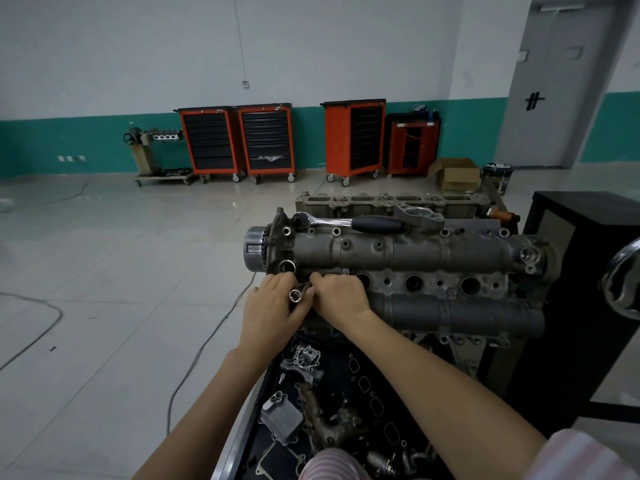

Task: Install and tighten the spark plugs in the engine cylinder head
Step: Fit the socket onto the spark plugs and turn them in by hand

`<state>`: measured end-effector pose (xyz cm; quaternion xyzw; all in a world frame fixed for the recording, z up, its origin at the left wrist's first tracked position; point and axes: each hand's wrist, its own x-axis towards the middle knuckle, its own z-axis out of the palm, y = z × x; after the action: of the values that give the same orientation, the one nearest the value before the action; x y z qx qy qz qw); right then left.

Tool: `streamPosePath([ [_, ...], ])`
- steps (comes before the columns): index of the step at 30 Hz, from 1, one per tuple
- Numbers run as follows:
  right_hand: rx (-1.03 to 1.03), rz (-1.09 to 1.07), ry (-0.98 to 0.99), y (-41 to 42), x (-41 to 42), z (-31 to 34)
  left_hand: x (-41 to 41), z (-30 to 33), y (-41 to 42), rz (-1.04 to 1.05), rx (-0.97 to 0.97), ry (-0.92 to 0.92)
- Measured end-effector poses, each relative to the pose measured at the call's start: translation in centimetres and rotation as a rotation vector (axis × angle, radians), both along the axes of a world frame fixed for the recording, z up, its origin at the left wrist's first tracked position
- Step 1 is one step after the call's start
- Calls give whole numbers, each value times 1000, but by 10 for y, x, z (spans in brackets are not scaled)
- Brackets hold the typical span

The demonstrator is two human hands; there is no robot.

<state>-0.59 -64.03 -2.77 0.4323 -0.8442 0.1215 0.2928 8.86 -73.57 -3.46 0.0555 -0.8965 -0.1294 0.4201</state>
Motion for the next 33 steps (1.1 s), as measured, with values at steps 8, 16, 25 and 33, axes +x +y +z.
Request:
streamPosePath([
  [8,-38,-69,93,0,2,0,-2,-1,6,129,-13,-19],
  [16,52,-5,-12,-3,-7,-9,3,-7,5,66,29,-29],
  [25,77,14,-53,-2,-5,-6,-3,-2,10,188,33,-78],
  [33,95,-5,-68,-4,-7,-6,1,-3,7,116,88,-127],
])
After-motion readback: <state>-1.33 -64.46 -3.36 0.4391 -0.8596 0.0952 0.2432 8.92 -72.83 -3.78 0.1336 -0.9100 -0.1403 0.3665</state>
